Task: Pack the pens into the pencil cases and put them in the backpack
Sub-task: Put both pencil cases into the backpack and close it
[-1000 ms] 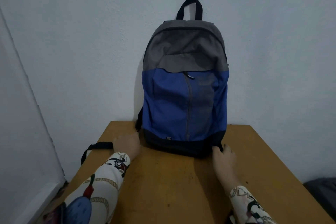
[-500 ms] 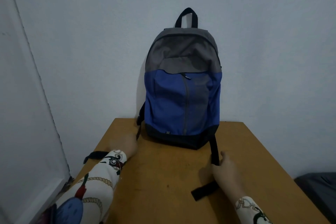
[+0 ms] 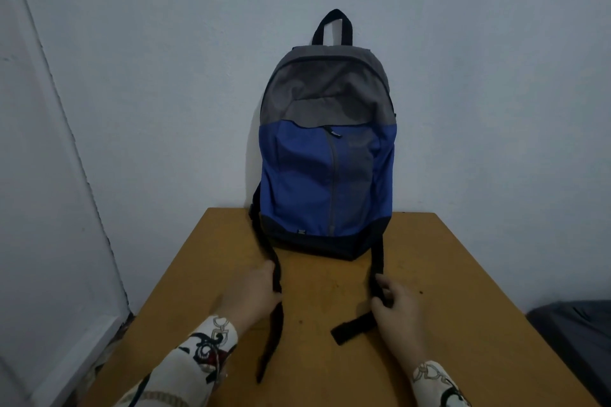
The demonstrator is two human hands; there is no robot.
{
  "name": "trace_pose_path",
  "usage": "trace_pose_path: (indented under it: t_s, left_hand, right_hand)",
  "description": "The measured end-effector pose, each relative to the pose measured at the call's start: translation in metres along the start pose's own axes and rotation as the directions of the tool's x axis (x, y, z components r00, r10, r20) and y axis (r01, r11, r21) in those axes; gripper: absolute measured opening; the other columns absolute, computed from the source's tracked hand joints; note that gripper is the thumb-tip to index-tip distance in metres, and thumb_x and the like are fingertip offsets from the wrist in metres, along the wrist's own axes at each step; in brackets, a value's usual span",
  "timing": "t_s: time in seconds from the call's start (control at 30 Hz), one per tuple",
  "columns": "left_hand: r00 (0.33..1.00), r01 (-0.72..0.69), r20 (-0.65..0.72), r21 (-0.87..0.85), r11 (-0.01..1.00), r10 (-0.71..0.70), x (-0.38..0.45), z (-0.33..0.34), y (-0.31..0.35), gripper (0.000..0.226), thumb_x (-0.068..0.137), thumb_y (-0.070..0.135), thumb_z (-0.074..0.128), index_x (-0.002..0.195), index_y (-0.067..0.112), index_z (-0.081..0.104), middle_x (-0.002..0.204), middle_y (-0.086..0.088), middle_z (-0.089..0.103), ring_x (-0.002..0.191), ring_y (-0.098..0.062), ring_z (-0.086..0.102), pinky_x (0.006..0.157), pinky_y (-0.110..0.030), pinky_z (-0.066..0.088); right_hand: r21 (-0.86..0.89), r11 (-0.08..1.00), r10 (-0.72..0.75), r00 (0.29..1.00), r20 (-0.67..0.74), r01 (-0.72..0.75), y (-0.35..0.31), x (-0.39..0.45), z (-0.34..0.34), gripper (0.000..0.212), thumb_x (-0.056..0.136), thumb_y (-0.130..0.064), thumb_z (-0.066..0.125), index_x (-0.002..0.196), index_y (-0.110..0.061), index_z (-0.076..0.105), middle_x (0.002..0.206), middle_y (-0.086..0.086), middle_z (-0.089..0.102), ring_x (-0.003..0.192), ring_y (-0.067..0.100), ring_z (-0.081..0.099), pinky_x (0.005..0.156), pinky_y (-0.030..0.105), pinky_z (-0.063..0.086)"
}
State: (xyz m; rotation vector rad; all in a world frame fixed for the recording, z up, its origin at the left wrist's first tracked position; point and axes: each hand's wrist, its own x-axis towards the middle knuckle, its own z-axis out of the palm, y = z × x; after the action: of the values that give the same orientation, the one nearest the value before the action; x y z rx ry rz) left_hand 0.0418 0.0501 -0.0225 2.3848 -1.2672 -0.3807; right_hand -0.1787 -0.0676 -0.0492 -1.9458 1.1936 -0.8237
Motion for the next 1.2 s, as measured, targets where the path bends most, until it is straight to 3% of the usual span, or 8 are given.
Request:
trace_pose_path:
  t_s: [0.13, 0.23, 0.4, 0.5, 0.67, 0.87, 1.0, 1.2]
  left_hand:
    - [0.998, 0.021, 0.057, -0.132, 0.991, -0.013, -0.006, 0.007, 0.012, 0.040, 0.090, 0.000, 0.046, 0.118, 0.028, 0.052, 0.089, -0.003, 0.063, 0.070, -0.016, 0.063, 0.056, -0.028, 0.053]
    - [0.994, -0.018, 0.103, -0.176, 0.984, 0.036, -0.007, 0.010, 0.022, 0.040, 0.092, 0.002, 0.044, 0.111, 0.031, 0.062, 0.115, -0.006, 0.065, 0.093, -0.017, 0.065, 0.078, -0.029, 0.057]
    - [0.953, -0.184, 0.224, -0.106, 0.977, 0.203, -0.012, 0.014, 0.029, 0.040, 0.088, 0.017, 0.063, 0.122, 0.038, 0.061, 0.130, 0.009, 0.038, 0.109, -0.010, 0.050, 0.087, -0.019, 0.046]
    - [0.982, -0.142, 0.096, -0.206, 0.968, 0.164, -0.010, 0.029, 0.023, 0.028, 0.082, 0.035, 0.073, 0.107, 0.041, 0.062, 0.116, 0.012, 0.041, 0.114, -0.010, 0.046, 0.098, -0.027, 0.043]
    - [0.959, -0.128, -0.275, -0.197, 0.972, 0.071, -0.017, 0.050, 0.023, 0.006, 0.091, 0.040, 0.059, 0.095, 0.036, 0.057, 0.097, 0.019, 0.052, 0.088, 0.003, 0.052, 0.074, -0.026, 0.052]
    - [0.931, -0.263, -0.284, -0.085, 0.961, 0.229, -0.025, 0.053, 0.023, 0.021, 0.095, 0.031, 0.050, 0.113, 0.040, 0.056, 0.102, 0.022, 0.052, 0.097, 0.002, 0.051, 0.077, -0.024, 0.050]
    - [0.926, -0.301, -0.233, 0.024, 0.953, 0.298, -0.025, 0.054, 0.023, 0.032, 0.097, 0.042, 0.046, 0.128, 0.041, 0.053, 0.112, 0.022, 0.048, 0.106, 0.000, 0.038, 0.085, -0.018, 0.038]
    - [0.915, -0.394, -0.084, 0.027, 0.919, 0.395, -0.021, 0.052, 0.026, 0.045, 0.102, 0.027, 0.039, 0.144, 0.042, 0.036, 0.142, 0.035, 0.032, 0.130, 0.006, 0.022, 0.100, -0.018, 0.014]
  right_hand:
    - [-0.087, 0.991, -0.091, 0.993, 0.070, 0.097, -0.001, -0.003, -0.002, 0.036, 0.094, -0.012, 0.060, 0.127, -0.025, 0.062, 0.114, -0.010, 0.054, 0.103, 0.004, 0.050, 0.081, 0.013, 0.040]
    - [-0.147, 0.978, -0.131, 0.984, 0.121, 0.148, -0.002, -0.004, -0.002, 0.031, 0.094, -0.011, 0.057, 0.115, -0.028, 0.071, 0.116, -0.020, 0.052, 0.120, 0.007, 0.048, 0.104, 0.023, 0.035]
    - [-0.392, 0.886, -0.181, 0.963, 0.199, 0.247, -0.002, -0.004, 0.002, 0.034, 0.095, -0.021, 0.053, 0.119, -0.042, 0.067, 0.131, -0.024, 0.044, 0.129, 0.006, 0.037, 0.104, 0.026, 0.024]
    - [-0.326, 0.908, -0.231, 0.963, 0.137, 0.264, 0.003, -0.003, 0.007, 0.036, 0.095, -0.017, 0.058, 0.128, -0.031, 0.064, 0.136, -0.013, 0.048, 0.131, 0.011, 0.045, 0.105, 0.025, 0.034]
    - [-0.146, 0.952, -0.247, 0.956, 0.159, 0.270, 0.004, -0.004, 0.005, 0.051, 0.095, -0.006, 0.059, 0.142, -0.023, 0.048, 0.129, -0.010, 0.051, 0.121, 0.007, 0.050, 0.086, -0.002, 0.031]
    - [-0.168, 0.953, -0.276, 0.951, -0.136, 0.253, 0.010, -0.003, 0.013, 0.024, 0.090, -0.005, 0.067, 0.113, -0.008, 0.071, 0.109, 0.002, 0.055, 0.101, 0.019, 0.057, 0.081, 0.014, 0.037]
    - [-0.035, 0.992, -0.128, 0.950, -0.285, 0.123, 0.007, -0.005, 0.008, 0.020, 0.095, -0.019, 0.063, 0.112, -0.012, 0.069, 0.099, -0.002, 0.056, 0.087, 0.013, 0.056, 0.073, 0.020, 0.041]
    - [-0.127, 0.934, -0.320, 0.940, 0.120, 0.335, 0.001, -0.006, 0.011, 0.036, 0.097, -0.016, 0.060, 0.133, -0.018, 0.060, 0.120, -0.005, 0.067, 0.100, 0.001, 0.058, 0.077, -0.004, 0.036]
